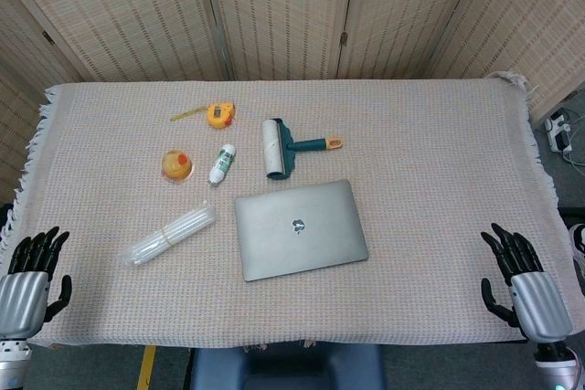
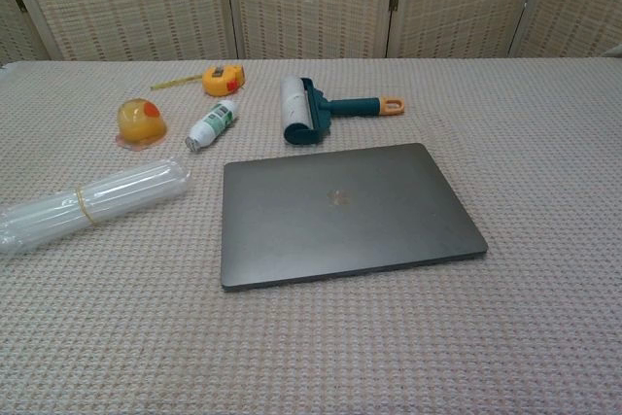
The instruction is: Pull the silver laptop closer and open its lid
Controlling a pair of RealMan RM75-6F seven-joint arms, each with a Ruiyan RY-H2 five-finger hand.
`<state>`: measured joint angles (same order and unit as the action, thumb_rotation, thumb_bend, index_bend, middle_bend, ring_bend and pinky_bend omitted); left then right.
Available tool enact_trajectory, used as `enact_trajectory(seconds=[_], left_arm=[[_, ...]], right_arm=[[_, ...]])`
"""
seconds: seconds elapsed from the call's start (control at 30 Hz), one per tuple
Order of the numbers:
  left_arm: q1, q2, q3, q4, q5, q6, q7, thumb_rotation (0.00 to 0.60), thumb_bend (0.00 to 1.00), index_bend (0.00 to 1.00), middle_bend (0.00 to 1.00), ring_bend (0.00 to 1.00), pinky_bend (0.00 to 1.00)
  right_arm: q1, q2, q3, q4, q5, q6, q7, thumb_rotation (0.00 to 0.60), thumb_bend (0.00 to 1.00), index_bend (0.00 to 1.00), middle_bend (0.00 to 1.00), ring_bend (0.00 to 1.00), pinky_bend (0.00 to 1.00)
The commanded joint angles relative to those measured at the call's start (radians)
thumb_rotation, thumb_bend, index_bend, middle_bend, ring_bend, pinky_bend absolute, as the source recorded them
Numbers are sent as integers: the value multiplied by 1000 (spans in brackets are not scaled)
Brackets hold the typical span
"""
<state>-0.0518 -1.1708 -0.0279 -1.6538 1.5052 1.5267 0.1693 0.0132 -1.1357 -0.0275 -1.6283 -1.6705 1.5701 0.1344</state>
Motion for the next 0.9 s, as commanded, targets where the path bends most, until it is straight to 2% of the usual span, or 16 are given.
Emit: enact_trajectory(seconds=[0.03, 0.57, 0.73, 0.9], left_arm=[[-3, -5, -4, -1, -8, -5, 7, 600, 646, 88, 70, 47, 0], [-14, -11, -3, -1, 2, -17, 19, 600, 646, 91, 69, 46, 0], [-16, -14, -1, -1, 1, -22, 22, 600, 646, 91, 69, 46, 0], [-17, -16, 1, -1, -2, -29, 24, 600, 646, 91, 69, 46, 0]], right_arm=[[10, 2, 3, -9, 7, -18, -10, 600, 620, 0, 0, 0, 0], [54, 15, 6, -36, 8, -89, -42, 600, 620, 0, 0, 0, 0], [123, 8, 28, -59, 18, -184, -61, 600, 619, 0, 0, 0, 0], [250, -1, 80, -87, 76, -365, -78, 600, 634, 0, 7, 14, 0]])
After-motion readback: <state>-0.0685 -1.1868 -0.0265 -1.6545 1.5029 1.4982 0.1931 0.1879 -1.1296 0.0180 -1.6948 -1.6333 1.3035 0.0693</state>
